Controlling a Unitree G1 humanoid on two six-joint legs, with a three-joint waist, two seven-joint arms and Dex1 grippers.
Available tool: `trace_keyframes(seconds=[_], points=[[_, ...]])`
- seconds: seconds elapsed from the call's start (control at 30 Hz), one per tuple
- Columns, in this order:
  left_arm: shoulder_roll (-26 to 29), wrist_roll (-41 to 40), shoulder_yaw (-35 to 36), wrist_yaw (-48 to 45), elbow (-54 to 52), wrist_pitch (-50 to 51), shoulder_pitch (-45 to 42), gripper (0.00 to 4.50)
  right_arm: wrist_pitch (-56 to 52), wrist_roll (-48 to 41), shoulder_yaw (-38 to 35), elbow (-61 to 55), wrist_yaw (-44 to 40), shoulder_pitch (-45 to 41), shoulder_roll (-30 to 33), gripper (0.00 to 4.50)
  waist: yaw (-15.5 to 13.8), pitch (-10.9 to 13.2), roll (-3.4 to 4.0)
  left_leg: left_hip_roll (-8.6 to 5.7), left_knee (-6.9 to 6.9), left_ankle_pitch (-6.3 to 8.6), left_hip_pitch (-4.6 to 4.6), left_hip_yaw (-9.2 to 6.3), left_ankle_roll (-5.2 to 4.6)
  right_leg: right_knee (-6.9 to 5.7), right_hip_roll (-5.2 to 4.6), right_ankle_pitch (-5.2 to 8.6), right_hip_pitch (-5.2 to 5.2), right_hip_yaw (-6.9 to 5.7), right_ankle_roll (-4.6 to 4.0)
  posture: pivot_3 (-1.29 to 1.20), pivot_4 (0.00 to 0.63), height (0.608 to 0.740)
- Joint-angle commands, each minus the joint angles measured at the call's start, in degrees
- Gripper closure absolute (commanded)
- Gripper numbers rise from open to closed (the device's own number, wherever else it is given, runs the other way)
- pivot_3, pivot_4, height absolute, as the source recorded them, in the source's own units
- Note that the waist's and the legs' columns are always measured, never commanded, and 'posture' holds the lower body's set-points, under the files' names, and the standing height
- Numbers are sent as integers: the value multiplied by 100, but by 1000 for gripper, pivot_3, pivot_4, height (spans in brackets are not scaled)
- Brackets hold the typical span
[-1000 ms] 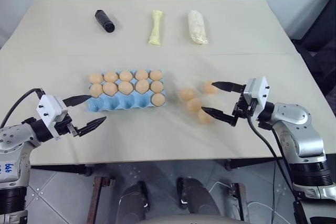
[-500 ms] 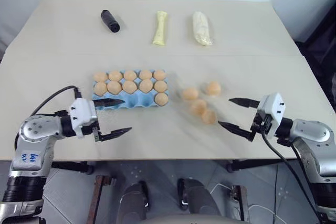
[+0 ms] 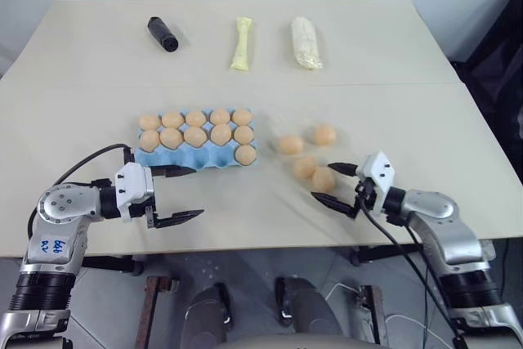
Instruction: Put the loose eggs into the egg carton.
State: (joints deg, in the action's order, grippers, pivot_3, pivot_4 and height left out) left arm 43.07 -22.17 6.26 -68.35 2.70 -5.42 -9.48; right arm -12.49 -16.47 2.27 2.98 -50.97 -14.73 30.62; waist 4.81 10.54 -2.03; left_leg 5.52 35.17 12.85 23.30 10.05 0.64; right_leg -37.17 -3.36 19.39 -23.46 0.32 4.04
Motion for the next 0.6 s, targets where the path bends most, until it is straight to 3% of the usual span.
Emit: trace_keyframes(seconds=[0.03, 0.2, 0.43, 0.6], points=[[89, -67, 198, 78, -263, 14, 51, 0, 169, -43, -98, -36, -56, -40, 3, 610, -8, 0, 0, 0, 0, 0, 0, 0, 1, -2, -1, 0, 0, 0, 0, 0, 150, 740], [127, -124, 490, 248, -279, 81, 232, 0, 93, -301, -305, -457, -349, 231, 243, 2229, -18, 0, 0, -1, -1, 0, 0, -2, 0, 0, -2, 0, 2, -2, -1, 0, 150, 740], [-39, -389, 1208, 814, -398, 340, 746, 0, -233, -837, -365, -1446, -878, 252, 701, 2229, 32, 0, 0, 1, 0, 1, -3, -1, -1, -10, 0, 0, 1, 2, 0, 0, 150, 740], [-167, -304, 1476, 1045, -290, 168, 1072, 0, -574, -912, 115, -1511, -689, -686, 167, 2229, 49, 0, 0, 5, 1, -3, -15, -8, 30, -28, 2, -2, -1, -3, -16, 0, 150, 740]])
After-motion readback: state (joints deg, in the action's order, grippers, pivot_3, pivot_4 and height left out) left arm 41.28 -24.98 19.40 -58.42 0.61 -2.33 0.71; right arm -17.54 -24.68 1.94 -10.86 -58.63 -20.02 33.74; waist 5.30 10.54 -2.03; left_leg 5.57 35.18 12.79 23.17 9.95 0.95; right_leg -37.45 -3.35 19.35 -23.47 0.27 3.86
